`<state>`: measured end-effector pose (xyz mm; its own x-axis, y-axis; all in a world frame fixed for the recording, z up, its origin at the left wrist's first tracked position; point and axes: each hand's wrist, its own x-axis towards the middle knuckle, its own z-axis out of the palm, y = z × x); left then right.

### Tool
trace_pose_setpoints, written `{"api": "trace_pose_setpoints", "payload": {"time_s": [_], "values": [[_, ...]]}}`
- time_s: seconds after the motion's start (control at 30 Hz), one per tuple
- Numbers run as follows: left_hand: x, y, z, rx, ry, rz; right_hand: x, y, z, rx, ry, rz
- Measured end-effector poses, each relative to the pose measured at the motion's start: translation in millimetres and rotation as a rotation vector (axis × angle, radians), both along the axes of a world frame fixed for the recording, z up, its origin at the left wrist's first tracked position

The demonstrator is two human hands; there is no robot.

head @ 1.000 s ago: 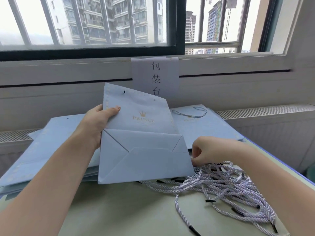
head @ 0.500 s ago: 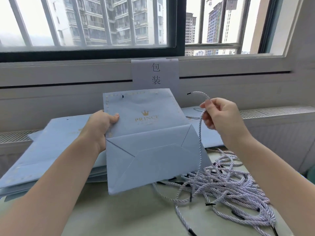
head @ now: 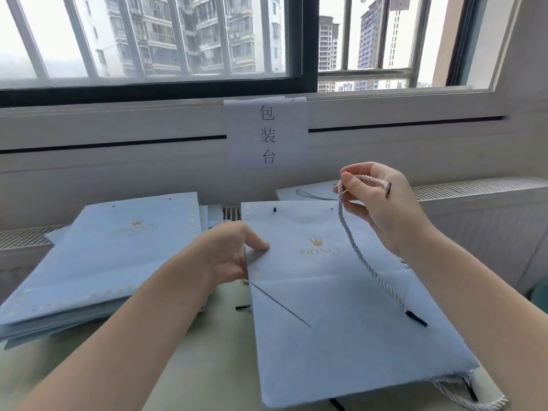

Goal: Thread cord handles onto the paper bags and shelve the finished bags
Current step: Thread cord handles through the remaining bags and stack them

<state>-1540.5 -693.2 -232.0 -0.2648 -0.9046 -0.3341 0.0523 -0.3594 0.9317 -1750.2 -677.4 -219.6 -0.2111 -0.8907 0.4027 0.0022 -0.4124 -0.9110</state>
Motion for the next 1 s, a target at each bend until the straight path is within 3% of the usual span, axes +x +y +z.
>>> {"api": "trace_pose_setpoints", "payload": {"time_s": [0.2,0.33,0.5,0.6,0.63,0.77,1.0], "values": [[-6,7,1,0.011,-0.179,-0.201,6,-6,-19,0.086,0.353,-0.065],[-9,9,2,-0.18,-0.638,-0.23,14,-10,-34,0.073,0.619,-0.119],[-11,10,4,-0.467,-1.184,-0.196,23,-11,-43,0.026,0.727,-0.142],[-10,9,3,-0.635,-1.395,-0.112,27,-9,-46,0.023,0.773,-0.167],[-10,10,4,-0.681,-1.357,-0.108,28,-8,-46,0.017,0.801,-0.179],[-21,19,9,-0.784,-0.89,-0.294,36,0,-43,-0.013,0.933,-0.206],[-26,15,1,-0.758,-0.576,-0.168,40,0,-40,-0.047,0.944,-0.225]]}}
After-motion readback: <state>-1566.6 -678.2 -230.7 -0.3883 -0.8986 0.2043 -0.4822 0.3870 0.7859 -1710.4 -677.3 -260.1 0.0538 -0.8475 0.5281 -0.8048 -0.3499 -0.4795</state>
